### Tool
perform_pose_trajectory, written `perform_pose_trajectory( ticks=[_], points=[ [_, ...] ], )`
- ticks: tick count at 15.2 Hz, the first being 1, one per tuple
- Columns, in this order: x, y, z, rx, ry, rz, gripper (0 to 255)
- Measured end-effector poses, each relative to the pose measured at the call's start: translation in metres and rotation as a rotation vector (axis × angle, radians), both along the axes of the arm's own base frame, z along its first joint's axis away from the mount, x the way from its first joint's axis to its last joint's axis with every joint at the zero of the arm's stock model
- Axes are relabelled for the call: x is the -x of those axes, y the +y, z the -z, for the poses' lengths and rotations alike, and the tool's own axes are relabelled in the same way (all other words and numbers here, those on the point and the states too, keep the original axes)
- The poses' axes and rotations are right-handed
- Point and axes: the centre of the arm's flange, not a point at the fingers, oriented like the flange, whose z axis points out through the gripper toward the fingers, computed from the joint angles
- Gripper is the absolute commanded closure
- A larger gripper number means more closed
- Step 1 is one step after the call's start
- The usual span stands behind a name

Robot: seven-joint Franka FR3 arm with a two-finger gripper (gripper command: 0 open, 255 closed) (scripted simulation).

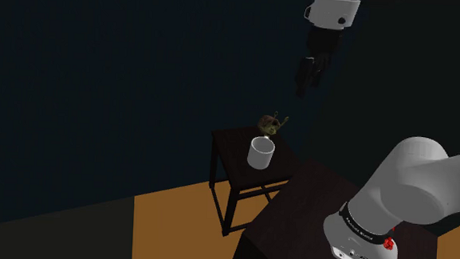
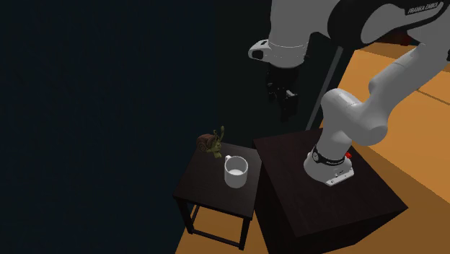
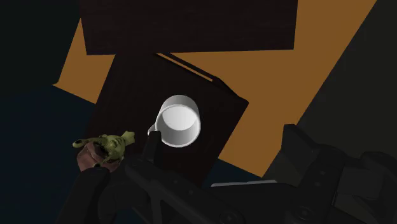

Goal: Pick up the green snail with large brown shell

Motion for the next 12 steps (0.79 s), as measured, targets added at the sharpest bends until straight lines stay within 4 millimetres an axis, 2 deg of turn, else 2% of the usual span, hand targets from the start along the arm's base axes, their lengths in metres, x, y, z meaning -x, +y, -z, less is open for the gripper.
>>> perform_pose_trajectory(
  ticks=[3, 12],
  points=[
    [-0.009, -0.01, 0.011, 0.007, 0.009, -0.014, 0],
    [-0.069, -0.066, 0.091, 0.057, 0.072, -0.118, 0]
  ],
)
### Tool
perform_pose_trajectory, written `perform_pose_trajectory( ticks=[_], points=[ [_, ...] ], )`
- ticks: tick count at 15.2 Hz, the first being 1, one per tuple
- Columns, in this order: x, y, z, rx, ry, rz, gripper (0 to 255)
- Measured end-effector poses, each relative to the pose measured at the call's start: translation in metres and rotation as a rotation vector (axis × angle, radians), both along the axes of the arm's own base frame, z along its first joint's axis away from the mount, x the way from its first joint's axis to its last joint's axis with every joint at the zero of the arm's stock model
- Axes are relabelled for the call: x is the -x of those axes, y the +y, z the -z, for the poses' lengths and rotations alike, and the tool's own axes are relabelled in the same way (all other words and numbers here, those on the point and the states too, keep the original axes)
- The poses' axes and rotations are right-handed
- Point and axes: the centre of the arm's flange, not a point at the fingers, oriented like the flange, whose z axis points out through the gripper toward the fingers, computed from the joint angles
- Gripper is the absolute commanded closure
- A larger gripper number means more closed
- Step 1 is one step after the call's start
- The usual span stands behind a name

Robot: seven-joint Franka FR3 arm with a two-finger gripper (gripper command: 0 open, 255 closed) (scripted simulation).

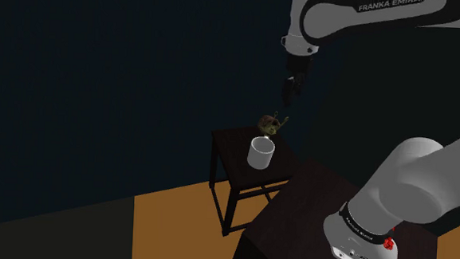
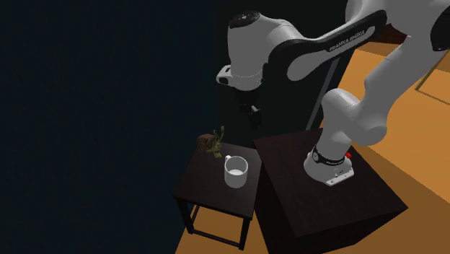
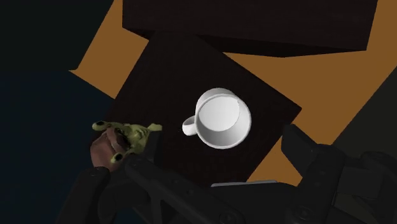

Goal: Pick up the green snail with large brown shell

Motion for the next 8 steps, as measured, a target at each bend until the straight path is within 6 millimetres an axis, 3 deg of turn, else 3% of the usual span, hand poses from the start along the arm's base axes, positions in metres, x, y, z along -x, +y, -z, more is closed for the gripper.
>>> perform_pose_trajectory(
  ticks=[8],
  points=[
    [-0.051, -0.052, 0.074, 0.045, 0.058, -0.097, 0]
  ],
)
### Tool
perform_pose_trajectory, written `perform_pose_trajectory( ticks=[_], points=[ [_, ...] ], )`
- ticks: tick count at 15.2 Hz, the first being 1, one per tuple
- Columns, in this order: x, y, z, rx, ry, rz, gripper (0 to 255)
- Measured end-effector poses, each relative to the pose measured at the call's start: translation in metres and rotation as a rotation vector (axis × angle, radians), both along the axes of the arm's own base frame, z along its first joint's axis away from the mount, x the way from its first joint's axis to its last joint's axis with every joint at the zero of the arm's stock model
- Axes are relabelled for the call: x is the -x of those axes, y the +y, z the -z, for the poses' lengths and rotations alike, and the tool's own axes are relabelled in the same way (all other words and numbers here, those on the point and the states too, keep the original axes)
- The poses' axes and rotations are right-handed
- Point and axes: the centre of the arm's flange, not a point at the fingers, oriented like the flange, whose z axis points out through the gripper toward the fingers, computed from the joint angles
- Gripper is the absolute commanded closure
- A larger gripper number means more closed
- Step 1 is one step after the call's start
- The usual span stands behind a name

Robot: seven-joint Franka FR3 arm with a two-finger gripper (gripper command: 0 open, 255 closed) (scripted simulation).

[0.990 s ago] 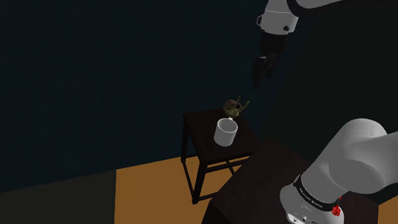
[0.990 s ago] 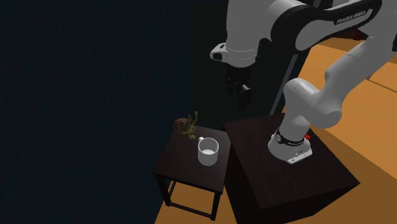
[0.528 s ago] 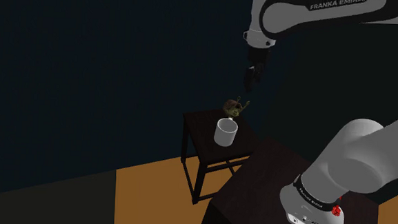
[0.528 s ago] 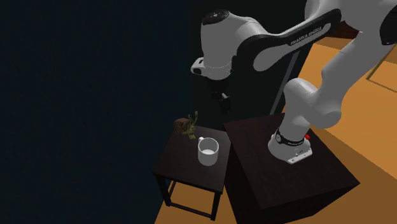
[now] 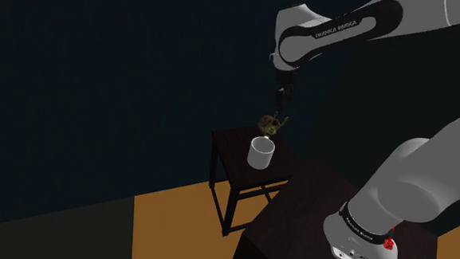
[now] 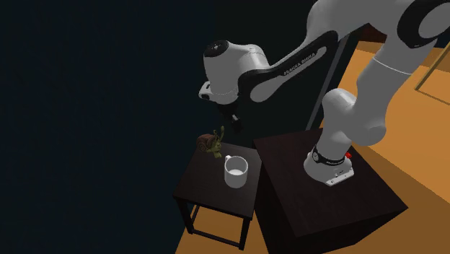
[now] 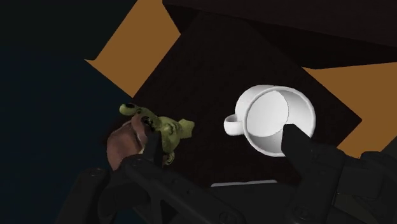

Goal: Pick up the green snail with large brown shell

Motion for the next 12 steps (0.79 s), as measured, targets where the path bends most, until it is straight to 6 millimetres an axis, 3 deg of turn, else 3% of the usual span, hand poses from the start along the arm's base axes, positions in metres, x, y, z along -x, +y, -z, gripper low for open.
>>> perform_pose_trajectory(
  ticks=[9, 12],
  points=[
    [-0.063, -0.053, 0.086, 0.052, 0.063, -0.108, 0],
    [-0.069, -0.059, 0.106, 0.057, 0.07, -0.12, 0]
  ],
)
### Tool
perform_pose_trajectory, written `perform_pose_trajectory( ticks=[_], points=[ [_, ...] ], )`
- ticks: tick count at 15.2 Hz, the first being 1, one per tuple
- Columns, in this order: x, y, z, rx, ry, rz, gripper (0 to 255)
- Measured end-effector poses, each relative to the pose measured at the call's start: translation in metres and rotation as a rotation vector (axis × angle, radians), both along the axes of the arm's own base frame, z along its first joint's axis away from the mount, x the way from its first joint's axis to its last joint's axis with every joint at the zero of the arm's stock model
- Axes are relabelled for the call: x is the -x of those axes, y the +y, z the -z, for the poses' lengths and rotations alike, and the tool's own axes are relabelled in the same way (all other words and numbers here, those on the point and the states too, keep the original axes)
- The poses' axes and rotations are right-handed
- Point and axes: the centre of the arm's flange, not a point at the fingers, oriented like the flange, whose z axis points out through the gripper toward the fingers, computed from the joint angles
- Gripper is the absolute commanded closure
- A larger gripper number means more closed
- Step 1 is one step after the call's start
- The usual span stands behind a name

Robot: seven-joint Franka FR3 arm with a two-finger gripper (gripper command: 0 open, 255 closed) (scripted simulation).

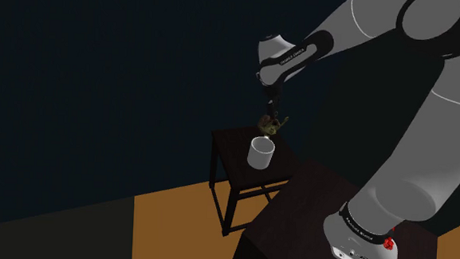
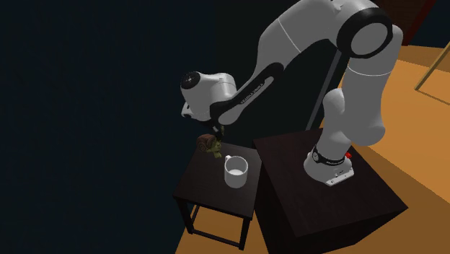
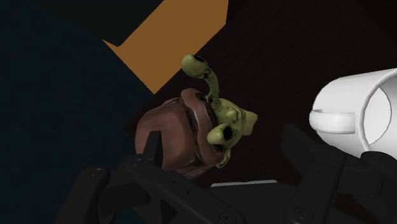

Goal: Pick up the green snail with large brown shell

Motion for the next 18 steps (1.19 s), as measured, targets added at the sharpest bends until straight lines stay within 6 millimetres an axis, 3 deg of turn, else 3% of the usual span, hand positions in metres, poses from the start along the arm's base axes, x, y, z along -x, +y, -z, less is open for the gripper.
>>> perform_pose_trajectory(
  ticks=[6, 7, 18],
  points=[
    [-0.001, -0.002, 0.029, 0.001, 0.001, -0.002, 0],
    [0.0, -0.002, 0.03, 0.001, 0.001, -0.002, 255],
    [-0.001, -0.002, 0.028, 0.001, -0.001, -0.002, 255]
  ],
)
